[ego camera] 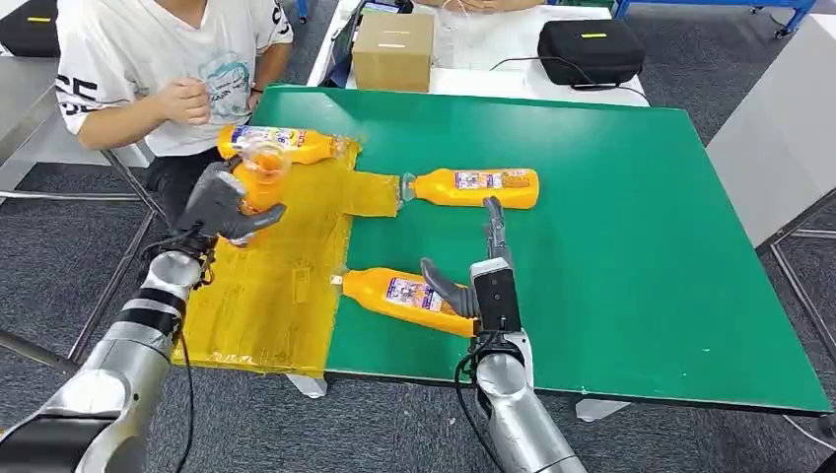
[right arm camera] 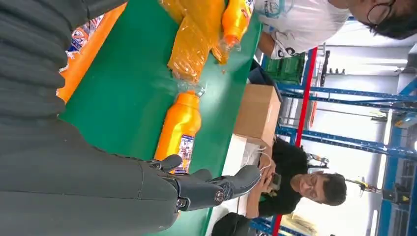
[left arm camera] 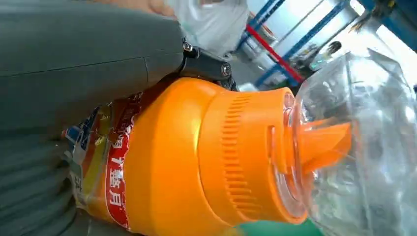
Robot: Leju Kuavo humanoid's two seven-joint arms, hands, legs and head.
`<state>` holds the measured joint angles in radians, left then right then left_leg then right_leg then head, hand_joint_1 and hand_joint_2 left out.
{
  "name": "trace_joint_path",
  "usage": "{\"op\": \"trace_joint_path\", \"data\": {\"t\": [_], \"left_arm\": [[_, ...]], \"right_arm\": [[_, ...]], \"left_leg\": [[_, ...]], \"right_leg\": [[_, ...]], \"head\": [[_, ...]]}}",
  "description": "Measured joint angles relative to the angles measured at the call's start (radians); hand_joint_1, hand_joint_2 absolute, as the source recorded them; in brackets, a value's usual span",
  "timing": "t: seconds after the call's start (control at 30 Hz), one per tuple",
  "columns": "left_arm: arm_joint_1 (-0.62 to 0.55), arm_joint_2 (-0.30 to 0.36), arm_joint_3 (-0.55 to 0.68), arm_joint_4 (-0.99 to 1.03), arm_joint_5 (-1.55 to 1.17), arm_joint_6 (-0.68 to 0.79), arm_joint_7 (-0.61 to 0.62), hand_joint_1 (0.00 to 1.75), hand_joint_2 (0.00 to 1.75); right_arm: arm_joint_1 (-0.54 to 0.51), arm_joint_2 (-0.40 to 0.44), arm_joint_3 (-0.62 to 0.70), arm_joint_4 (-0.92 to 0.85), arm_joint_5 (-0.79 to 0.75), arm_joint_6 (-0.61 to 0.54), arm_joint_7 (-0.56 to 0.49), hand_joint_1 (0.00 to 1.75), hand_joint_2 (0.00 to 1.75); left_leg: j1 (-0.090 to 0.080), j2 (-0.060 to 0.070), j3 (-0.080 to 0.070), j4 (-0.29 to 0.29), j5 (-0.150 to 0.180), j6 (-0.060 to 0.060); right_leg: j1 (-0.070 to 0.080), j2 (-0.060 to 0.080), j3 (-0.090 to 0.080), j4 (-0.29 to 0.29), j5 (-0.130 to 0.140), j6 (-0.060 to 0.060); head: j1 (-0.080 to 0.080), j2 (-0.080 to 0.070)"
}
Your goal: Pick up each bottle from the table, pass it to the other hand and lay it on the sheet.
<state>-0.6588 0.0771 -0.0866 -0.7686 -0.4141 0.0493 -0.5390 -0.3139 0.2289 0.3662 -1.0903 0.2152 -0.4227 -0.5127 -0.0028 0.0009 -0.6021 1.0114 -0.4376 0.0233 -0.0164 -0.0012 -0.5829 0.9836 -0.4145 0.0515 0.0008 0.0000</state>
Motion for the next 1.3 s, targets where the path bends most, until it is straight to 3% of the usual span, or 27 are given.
{"op": "trace_joint_path", "data": {"t": [0.03,0.1,0.57,0.6,1.0,1.3], "left_arm": [[-0.046,0.026,-0.076,0.111,-0.248,0.082,0.027,1.75,1.75],[-0.065,0.039,-0.126,0.172,-0.327,0.085,0.037,1.75,1.75],[-0.112,0.062,-0.318,0.371,-0.462,0.045,0.087,1.75,1.75],[-0.111,0.058,-0.322,0.377,-0.460,0.050,0.089,0.00,1.75],[-0.046,-0.018,-0.323,0.410,-0.400,0.121,0.074,0.00,1.75],[-0.017,-0.060,-0.191,0.412,-0.242,0.150,-0.044,0.00,1.75]], "right_arm": [[-0.001,0.000,0.000,0.000,-0.003,0.017,-0.003,0.00,1.75],[-0.003,0.000,0.000,0.000,-0.004,0.027,-0.005,0.00,1.75],[-0.041,0.006,0.010,0.034,-0.020,0.079,-0.022,0.00,1.75],[-0.046,0.010,0.012,0.040,-0.021,0.081,-0.024,0.00,1.75],[-0.085,0.030,0.037,0.101,-0.022,0.097,-0.024,0.00,1.75],[-0.094,0.031,0.044,0.132,-0.021,0.096,-0.009,0.00,1.75]], "left_leg": [[0.000,0.000,0.000,0.000,0.000,0.000],[0.000,0.000,0.000,0.000,0.000,0.000],[0.000,0.000,0.000,0.000,0.000,0.000],[0.000,0.000,0.000,0.000,0.000,0.000],[0.000,0.000,-0.001,0.000,0.000,0.000],[0.000,-0.001,-0.001,0.000,0.000,0.000]], "right_leg": [[0.000,0.000,0.000,0.000,0.000,0.000],[0.000,0.000,0.000,0.000,0.000,0.000],[0.000,0.000,0.000,0.000,0.000,0.000],[0.000,0.000,0.000,0.000,0.000,0.000],[0.000,0.000,0.000,0.000,0.000,0.000],[0.000,0.000,0.000,0.000,0.000,0.000]], "head": [[0.000,0.000],[0.000,0.000],[0.000,0.000],[0.000,0.000],[0.000,0.000],[0.000,0.000]]}}
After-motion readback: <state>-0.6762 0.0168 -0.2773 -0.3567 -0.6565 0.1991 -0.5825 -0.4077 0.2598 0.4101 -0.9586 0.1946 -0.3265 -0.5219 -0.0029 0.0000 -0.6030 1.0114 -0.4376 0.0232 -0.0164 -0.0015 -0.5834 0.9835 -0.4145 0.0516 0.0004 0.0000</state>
